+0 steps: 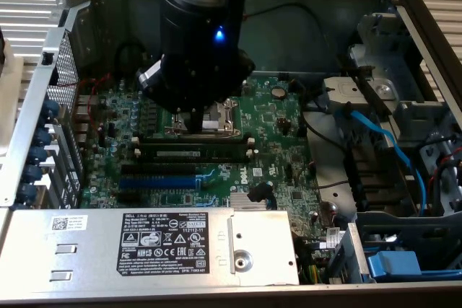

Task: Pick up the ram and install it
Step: 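Press down the ram until it locks into place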

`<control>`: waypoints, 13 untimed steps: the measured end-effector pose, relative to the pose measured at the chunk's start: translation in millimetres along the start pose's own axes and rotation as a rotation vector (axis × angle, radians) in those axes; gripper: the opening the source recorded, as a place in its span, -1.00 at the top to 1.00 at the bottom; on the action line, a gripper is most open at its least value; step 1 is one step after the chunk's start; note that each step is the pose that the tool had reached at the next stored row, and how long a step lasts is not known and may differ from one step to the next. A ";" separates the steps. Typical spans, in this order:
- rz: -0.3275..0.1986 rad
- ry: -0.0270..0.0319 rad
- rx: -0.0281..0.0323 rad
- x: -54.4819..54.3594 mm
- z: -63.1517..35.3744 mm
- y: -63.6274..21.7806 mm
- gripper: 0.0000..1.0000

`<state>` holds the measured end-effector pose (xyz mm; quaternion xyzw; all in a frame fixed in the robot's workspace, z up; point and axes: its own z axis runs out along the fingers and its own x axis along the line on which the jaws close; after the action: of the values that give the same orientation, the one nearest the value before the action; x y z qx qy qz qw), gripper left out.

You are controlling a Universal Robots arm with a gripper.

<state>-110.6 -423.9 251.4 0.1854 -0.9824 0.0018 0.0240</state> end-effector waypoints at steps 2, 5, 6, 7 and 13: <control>0.014 0.0021 0.0048 -0.4 -0.4 -0.2 0.80; 0.036 0.0051 0.0119 -2.2 -1.1 -0.8 0.80; 0.040 0.0061 0.0146 -4.7 -1.5 -1.8 0.80; 0.041 0.0067 0.0158 -6.2 -1.8 -2.4 0.80; 0.084 0.0089 0.0189 -9.6 -2.6 -3.7 0.80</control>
<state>-100.3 -423.8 253.5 0.1440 -0.9891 0.0129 0.0265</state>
